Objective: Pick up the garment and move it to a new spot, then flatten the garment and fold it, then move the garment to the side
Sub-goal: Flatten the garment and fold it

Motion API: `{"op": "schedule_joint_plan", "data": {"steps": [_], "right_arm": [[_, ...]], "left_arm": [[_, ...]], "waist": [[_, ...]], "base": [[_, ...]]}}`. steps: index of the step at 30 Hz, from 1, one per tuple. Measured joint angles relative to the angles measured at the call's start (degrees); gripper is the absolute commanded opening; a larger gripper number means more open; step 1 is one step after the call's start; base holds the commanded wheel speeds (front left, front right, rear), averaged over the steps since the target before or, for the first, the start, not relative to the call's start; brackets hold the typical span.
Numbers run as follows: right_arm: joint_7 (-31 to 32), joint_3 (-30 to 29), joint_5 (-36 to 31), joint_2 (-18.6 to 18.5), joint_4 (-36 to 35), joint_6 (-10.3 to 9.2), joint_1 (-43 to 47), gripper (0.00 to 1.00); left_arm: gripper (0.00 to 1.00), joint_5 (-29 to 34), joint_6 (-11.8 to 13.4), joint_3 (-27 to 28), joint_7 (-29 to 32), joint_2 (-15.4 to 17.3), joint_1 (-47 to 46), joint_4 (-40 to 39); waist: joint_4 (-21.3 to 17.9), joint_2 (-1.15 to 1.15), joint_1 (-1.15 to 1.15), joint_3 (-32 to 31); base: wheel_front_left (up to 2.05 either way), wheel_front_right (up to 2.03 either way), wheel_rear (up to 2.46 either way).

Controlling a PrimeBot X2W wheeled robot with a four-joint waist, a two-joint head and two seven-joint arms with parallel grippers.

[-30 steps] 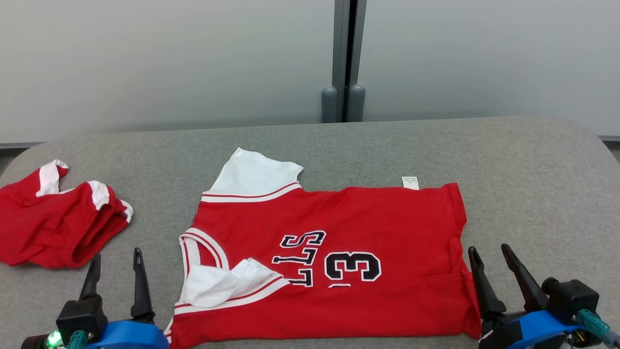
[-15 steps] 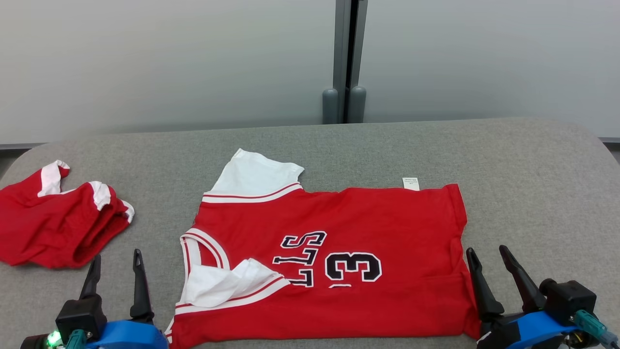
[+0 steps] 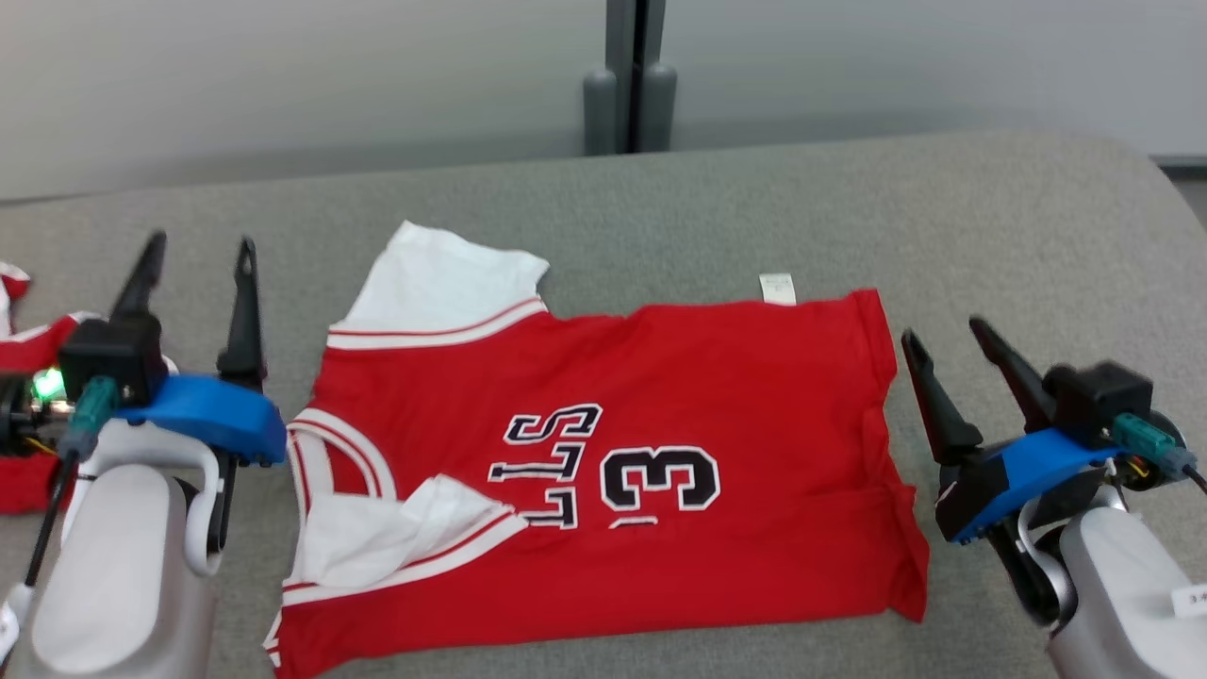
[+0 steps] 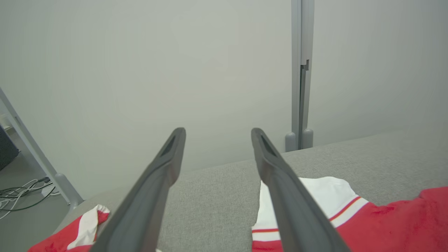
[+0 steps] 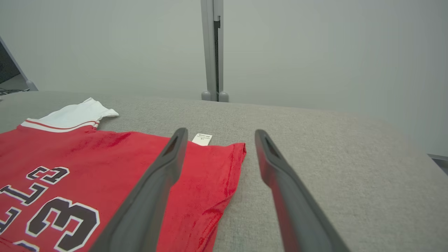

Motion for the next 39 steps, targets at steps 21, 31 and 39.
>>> {"op": "schedule_joint_plan", "data": {"steps": [21,31,39], "right_arm": [[7.75,17.35,11.20,-6.27,12.33,0.00,-28.22,1.00],[4.11,23.72,15.55,-5.48,15.83,0.00,-31.84,1.00],[3.19,27.73,18.75,-5.34,18.44,0.00,-34.27,1.00]], "left_arm": [[1.00,-8.05,-3.88,-20.90,25.94,6.80,-35.61,21.24],[1.00,-13.56,-3.88,-26.63,31.59,10.03,-40.41,28.46],[0.39,-18.07,-3.87,-29.20,30.59,9.57,-41.47,30.47]], "waist": [[-7.66,0.01,0.01,18.42],[-9.93,0.01,0.00,21.84],[-9.99,0.00,-0.01,22.05]], "base": [[0.00,0.00,0.00],[0.00,0.00,0.00],[0.00,0.00,0.00]]}}
